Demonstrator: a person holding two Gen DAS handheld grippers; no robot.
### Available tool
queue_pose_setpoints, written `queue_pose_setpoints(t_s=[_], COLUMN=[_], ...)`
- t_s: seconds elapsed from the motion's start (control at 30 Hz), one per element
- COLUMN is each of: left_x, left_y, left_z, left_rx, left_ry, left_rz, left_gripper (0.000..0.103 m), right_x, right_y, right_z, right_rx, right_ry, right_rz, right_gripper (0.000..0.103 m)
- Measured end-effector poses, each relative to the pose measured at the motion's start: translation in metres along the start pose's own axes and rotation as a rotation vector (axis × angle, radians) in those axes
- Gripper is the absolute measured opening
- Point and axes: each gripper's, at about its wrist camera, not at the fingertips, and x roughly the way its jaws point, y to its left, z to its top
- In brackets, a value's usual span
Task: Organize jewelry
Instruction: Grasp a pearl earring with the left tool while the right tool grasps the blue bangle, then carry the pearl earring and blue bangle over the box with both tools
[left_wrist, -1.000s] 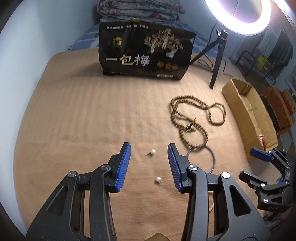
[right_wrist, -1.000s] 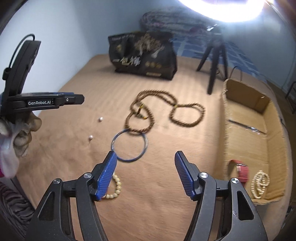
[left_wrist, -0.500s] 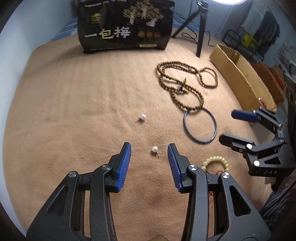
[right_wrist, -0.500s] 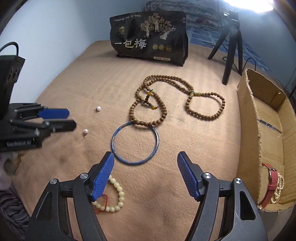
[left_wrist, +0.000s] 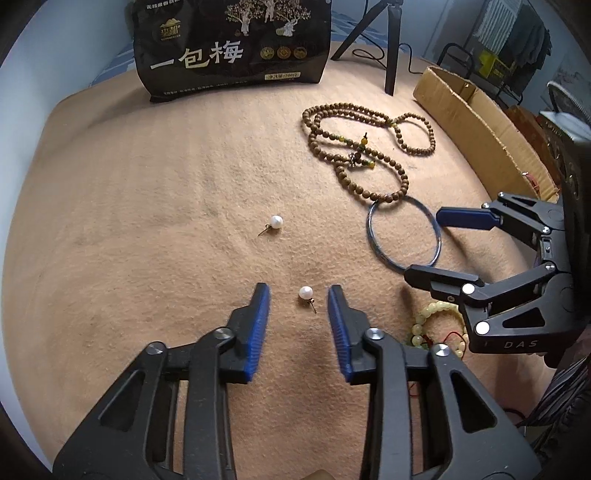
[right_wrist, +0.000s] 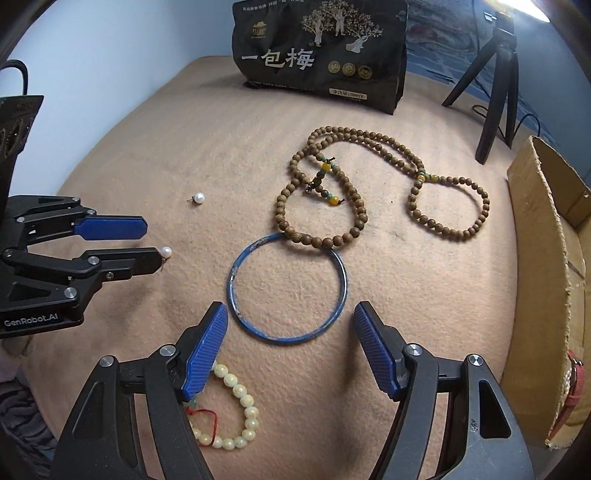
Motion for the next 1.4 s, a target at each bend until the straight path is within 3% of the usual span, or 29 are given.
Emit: queue_pose_setpoints(t_s=[0.43,0.67,0.83,0.9,1.4], left_x=[0.014,0.016,0.016,0.016,-0.008], left_y=[-0.001,0.000,0.001,0.001,0.000], left_z=[0.000,0.001,0.001,0.000,0.000], left_rx=[0.016,0.020,0.011,0.014,-0.010], left_ry=[0.018,0.015,0.013,0.011,-0.026], left_rz=[-0.004,0.018,0.016,0.021,0.050], left_gripper=[0.024,0.009,0.009,0.009,0.009], right_x=[0.009,0.012,0.011,0.010,-0.024], right_y=[0.006,0.009,0.010,0.009,0.005], right_z=[0.004,0.003,0.004,0.004,-0.001], right_rx=[-0.035,-0.060,-0.064,-0.061,-0.067], right_ry=[-0.023,-0.023,-0.015,-0.017,-0.067], right_rz=[0.001,-0.018,-0.027,-0.030,0.003], right_gripper=[0.078,0.079,0.078,0.071,0.071])
